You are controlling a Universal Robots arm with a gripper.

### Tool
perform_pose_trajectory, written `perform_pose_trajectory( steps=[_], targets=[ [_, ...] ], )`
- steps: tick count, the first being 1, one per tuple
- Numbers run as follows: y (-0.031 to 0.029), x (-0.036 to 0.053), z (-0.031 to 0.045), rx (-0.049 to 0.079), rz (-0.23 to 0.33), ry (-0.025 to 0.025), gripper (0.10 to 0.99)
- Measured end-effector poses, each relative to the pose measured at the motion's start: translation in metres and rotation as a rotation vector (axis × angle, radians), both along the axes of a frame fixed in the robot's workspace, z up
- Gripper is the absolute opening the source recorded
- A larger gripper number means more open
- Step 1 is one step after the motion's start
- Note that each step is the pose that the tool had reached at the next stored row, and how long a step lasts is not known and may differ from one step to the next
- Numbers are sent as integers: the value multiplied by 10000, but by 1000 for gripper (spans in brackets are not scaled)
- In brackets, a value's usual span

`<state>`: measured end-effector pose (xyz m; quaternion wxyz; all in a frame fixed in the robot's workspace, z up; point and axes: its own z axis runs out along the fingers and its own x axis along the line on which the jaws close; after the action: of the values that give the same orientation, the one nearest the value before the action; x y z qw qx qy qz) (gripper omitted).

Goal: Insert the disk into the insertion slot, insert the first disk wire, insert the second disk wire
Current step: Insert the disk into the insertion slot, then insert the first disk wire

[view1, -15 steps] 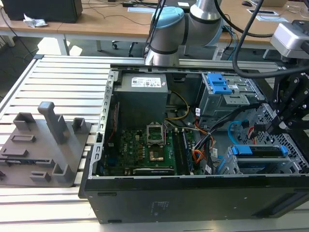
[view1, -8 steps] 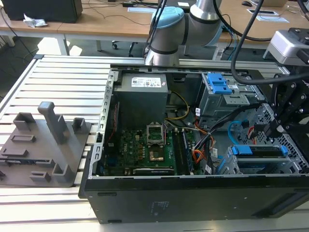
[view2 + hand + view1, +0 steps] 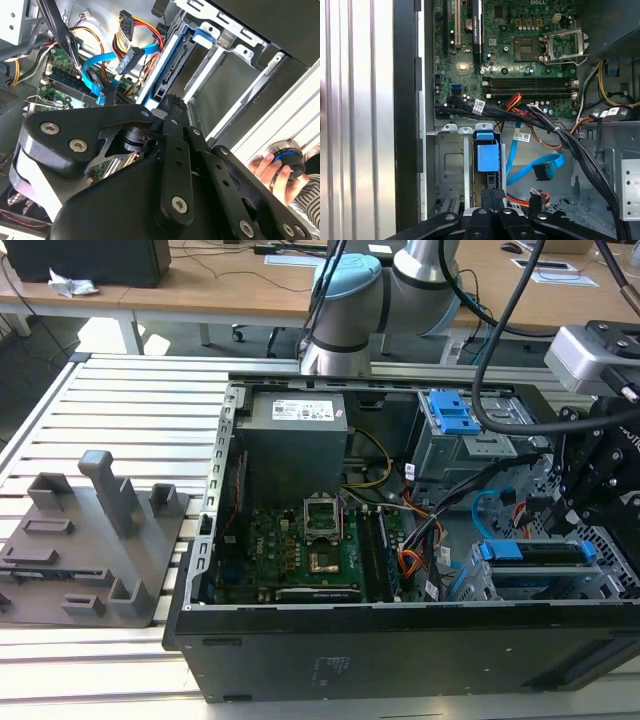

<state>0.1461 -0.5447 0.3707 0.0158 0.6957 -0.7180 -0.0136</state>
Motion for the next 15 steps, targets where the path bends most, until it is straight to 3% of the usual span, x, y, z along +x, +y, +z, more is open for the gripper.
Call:
perform_pose_trajectory(
  steps=[15],
  targets=[
    [0,3,-4,-1,0,0,106]
  ],
)
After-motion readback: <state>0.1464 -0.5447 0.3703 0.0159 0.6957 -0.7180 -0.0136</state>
